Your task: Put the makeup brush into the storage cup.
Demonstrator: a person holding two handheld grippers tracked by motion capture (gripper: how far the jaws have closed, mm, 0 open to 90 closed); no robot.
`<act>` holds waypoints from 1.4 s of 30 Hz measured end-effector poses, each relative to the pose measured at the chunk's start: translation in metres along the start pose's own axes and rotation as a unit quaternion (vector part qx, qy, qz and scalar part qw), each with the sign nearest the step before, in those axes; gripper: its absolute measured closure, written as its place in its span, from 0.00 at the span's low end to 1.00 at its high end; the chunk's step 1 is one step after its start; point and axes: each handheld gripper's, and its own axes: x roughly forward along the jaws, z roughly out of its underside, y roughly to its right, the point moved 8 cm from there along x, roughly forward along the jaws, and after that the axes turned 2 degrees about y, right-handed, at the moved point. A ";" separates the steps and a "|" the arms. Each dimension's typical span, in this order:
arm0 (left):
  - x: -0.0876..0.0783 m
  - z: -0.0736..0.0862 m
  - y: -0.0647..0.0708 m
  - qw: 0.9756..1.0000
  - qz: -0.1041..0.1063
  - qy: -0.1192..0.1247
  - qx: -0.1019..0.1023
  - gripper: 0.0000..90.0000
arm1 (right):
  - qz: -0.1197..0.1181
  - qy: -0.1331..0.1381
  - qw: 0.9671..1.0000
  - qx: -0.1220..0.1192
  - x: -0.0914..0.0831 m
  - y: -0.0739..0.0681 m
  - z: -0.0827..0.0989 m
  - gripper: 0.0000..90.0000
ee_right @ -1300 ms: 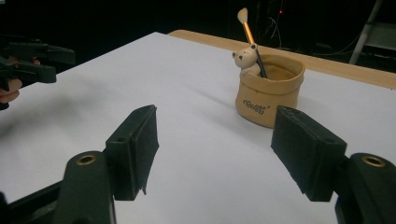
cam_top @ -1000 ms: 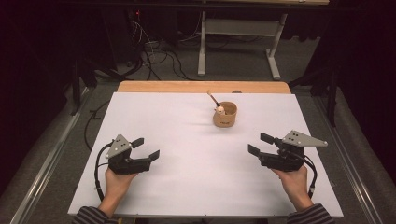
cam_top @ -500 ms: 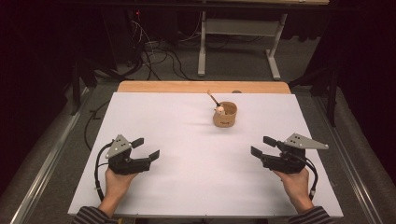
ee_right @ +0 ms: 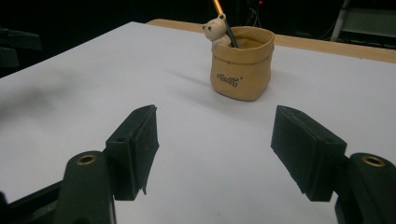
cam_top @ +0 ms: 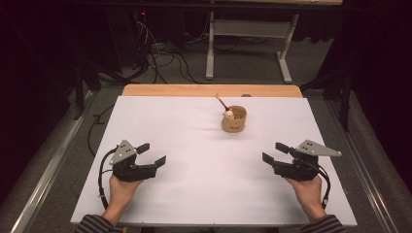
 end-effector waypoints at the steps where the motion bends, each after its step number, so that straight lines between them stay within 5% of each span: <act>1: 0.000 0.000 0.000 1.000 0.000 0.000 0.000 0.23 | 0.000 0.000 1.000 0.001 0.000 0.000 0.000 0.37; 42: -0.001 -0.001 -0.001 1.000 -0.002 0.004 -0.003 0.23 | 0.040 -0.029 0.999 0.007 0.008 0.023 0.025 0.38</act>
